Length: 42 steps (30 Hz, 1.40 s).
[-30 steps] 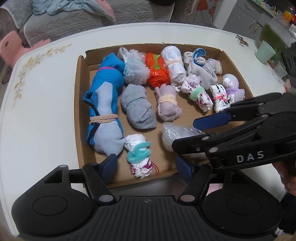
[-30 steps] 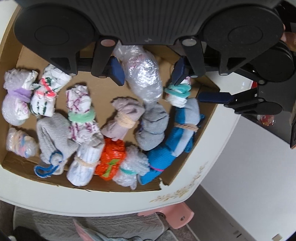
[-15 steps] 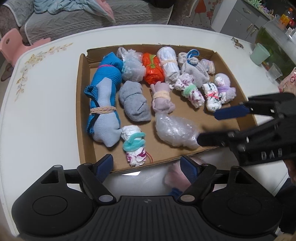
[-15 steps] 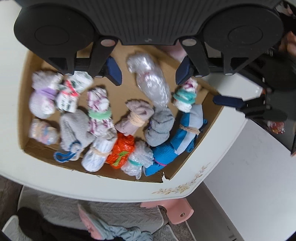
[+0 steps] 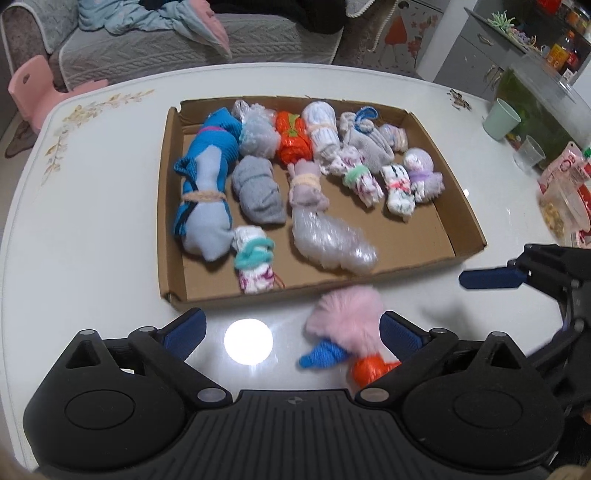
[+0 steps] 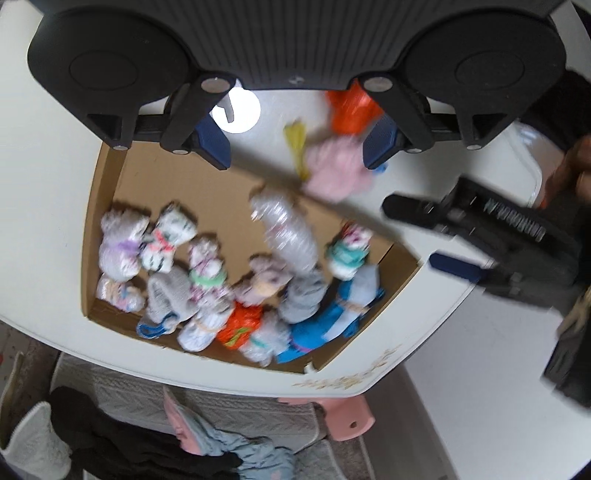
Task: Organize objects
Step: 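Grasp the pink pom-pom hat with the left tool while the right tool grasps the orange bundle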
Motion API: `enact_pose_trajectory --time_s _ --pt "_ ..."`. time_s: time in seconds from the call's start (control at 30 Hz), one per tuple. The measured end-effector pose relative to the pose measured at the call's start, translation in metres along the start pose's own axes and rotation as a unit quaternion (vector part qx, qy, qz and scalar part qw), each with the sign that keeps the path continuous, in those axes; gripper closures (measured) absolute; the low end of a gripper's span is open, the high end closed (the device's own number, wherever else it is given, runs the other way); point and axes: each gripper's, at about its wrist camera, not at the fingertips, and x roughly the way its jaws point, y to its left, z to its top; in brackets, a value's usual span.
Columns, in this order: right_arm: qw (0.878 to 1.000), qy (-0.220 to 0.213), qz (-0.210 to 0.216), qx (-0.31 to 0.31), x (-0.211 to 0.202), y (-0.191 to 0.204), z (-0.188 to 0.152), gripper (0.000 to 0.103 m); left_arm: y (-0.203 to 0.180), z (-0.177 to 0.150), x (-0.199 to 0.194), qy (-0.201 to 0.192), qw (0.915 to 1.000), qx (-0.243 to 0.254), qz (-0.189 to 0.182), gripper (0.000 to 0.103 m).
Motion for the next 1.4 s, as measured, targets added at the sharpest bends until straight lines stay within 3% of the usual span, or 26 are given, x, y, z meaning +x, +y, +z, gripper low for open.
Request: enact_pose_trajectory --time_s 0.17,0.4,0.73,0.9,1.07,1.17,1.23,1.4 --pt "0.998 0.022 0.004 -0.058 0.009 0.025 -0.018 0.025 -0.011 -0.020 -0.001 0.003 0.9998 0.021 0.007 0.002" --pt "0.992 0.020 0.003 -0.126 0.016 0.037 -0.041 0.025 -0.022 -0.036 0.007 0.015 0.9988 0.044 0.018 0.002" --pt "0.985 0.013 0.006 -0.169 0.027 0.044 -0.058 0.029 -0.023 -0.039 0.013 0.016 0.9967 0.067 0.044 0.002" --pt "0.985 0.006 0.016 -0.169 0.034 0.041 -0.056 0.041 -0.018 -0.040 0.016 0.021 0.9944 0.079 0.068 0.002" --pt "0.983 -0.001 0.028 -0.181 0.038 0.042 -0.057 0.044 -0.010 -0.040 0.017 0.019 0.9948 0.069 0.073 0.002" --pt "0.982 0.003 0.035 -0.186 0.042 0.045 -0.056 0.048 -0.009 -0.039 0.015 0.014 0.9954 0.065 0.068 0.002" --pt "0.981 0.010 0.039 -0.192 0.045 0.048 -0.056 0.059 -0.009 -0.038 0.014 0.008 0.9963 0.061 0.059 0.002" --pt "0.981 0.026 0.053 -0.185 0.041 0.046 -0.057 0.061 -0.018 -0.034 0.014 -0.007 0.9972 0.066 0.034 0.002"
